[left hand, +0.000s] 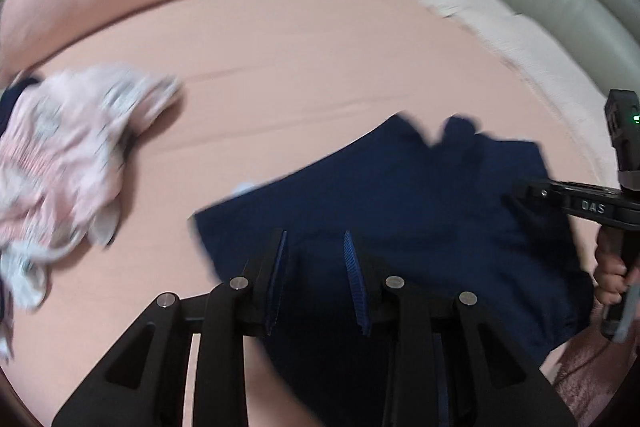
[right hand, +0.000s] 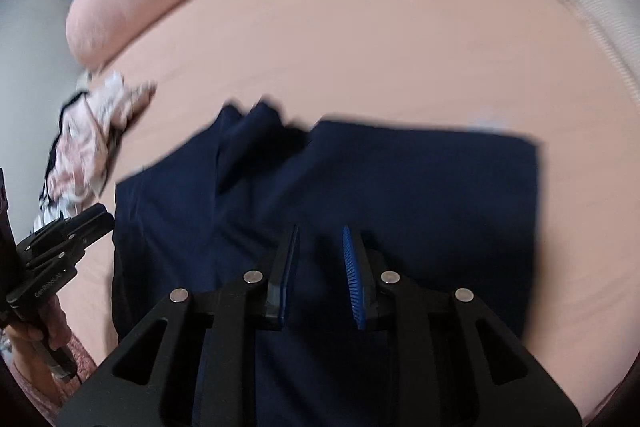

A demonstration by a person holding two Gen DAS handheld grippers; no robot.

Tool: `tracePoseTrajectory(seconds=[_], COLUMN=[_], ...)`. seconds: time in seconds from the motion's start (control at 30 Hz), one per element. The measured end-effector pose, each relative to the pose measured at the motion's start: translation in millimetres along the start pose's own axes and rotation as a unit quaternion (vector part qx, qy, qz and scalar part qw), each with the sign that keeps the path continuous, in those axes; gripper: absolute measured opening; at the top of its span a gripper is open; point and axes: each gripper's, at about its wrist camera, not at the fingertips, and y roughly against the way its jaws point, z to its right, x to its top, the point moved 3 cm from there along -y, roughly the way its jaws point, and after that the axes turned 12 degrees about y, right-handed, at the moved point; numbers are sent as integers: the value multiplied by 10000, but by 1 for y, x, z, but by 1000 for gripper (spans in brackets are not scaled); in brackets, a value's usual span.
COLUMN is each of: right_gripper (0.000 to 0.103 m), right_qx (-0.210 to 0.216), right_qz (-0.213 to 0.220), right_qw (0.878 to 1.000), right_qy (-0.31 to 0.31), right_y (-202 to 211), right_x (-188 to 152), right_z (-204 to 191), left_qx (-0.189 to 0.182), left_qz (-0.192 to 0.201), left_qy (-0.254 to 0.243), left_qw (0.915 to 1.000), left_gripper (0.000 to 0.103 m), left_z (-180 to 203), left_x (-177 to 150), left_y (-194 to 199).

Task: Fold clothes

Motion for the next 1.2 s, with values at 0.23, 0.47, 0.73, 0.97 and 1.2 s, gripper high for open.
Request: tracePoseTrajectory(seconds=[0.23, 0.47, 0.73, 0.97, 1.2], right_gripper=[25, 32, 18, 27, 31], right_qx=[-2236, -1094, -1575, -933, -919], right_qz=[-263, -464, -399, -291, -335], right_qw=[9741, 9927, 9855, 9952, 9952], right_qy=[199, 220, 485, 11, -70], right_y=[8, -28, -32, -28, -25], right_x=[13, 23, 23, 17, 17], right_z=[74, 71, 65, 58, 58], left_qx=[99, -545, -77, -577, -450], left_qz=[-538, -676, -188, -527, -88], left_qy=[-910, -955, -135, -623, -377], left_qw=[9943, 9916, 9997, 9950, 9982], left_gripper=[32, 30, 8, 9, 17], left_z=[91, 123, 97, 125, 119], left_x=[44, 54, 73, 61, 58], left_y=[-53, -84, -85, -87, -64])
